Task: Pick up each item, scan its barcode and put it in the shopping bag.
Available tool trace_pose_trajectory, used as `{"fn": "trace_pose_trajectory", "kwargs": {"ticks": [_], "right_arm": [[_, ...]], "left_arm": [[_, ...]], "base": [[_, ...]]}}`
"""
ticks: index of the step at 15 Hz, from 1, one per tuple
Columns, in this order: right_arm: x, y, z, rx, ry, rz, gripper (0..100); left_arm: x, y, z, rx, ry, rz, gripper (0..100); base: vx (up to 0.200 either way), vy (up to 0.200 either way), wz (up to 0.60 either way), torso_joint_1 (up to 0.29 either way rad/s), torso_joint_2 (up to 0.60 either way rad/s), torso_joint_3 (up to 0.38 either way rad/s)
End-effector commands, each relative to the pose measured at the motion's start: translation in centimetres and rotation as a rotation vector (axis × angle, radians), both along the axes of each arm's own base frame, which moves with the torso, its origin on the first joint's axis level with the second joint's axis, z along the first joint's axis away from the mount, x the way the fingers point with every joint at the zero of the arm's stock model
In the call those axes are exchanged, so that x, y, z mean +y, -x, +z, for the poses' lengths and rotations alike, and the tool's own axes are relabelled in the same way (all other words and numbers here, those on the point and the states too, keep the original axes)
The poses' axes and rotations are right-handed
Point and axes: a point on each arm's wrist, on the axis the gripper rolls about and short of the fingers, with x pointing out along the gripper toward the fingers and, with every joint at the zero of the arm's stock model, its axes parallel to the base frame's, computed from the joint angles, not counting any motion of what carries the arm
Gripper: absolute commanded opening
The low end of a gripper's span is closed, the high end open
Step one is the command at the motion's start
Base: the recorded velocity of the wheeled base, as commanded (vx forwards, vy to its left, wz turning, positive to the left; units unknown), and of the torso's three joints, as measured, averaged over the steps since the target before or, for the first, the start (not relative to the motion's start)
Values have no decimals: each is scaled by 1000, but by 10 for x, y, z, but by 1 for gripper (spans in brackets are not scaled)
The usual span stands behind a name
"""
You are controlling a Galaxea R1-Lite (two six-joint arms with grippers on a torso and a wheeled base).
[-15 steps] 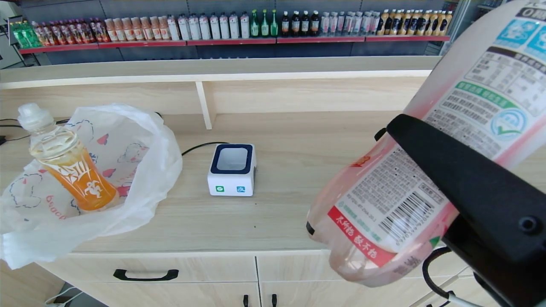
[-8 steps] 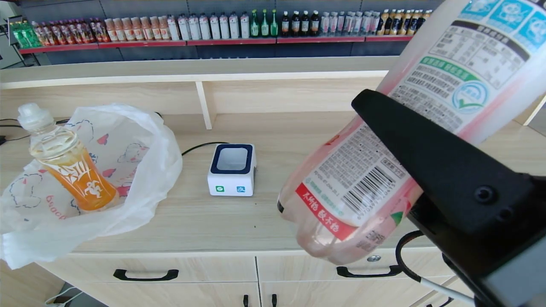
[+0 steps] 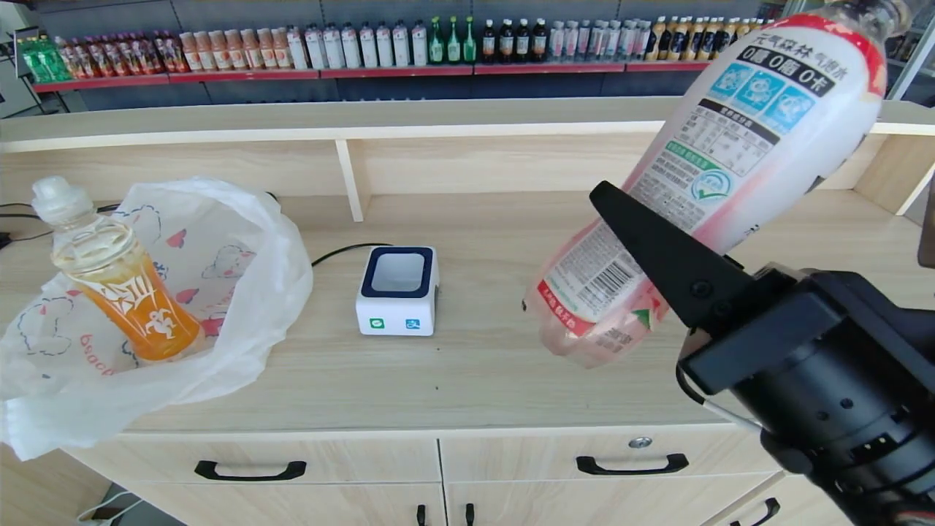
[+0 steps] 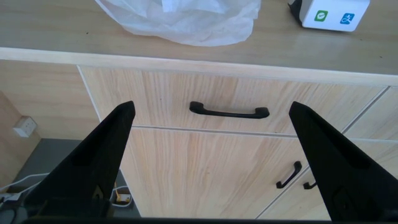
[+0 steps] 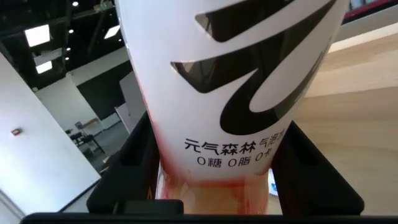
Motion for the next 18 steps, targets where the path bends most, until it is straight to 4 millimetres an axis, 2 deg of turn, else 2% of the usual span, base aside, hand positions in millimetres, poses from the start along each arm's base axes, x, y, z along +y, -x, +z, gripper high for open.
{"fn": "trace_pose_trajectory", "kwargs": {"ticks": [1,3,4,6,11,14,16,18], "right_arm": [[-53,-39,-17,-62,194,-264,0],[-88,-38,-25,-98,281,-310,0],[-94,-39,-28,-96,303,-317,0],[-91,-46,-29,-95,316,-315,0],[-94,-100,-50,6,368,-439,0],[-109,-144,-56,7,397,-550,0],[-109,-149,-56,-2,403,-558,0],[-109,-145,-56,2,406,-559,0]], "left_arm": [[0,0,0,0,0,1,100],[0,0,0,0,0,1,100],[0,0,0,0,0,1,100],[0,0,0,0,0,2,100],[0,0,0,0,0,1,100],[0,0,0,0,0,1,100],[0,0,0,0,-1,1,100],[0,0,0,0,0,1,100]], "base": [[0,0,0,0,0,0],[0,0,0,0,0,0],[0,0,0,0,0,0],[0,0,0,0,0,0],[0,0,0,0,0,0],[-200,0,0,9,5,1],[-200,0,0,5,10,-2],[0,0,0,0,0,0]]}}
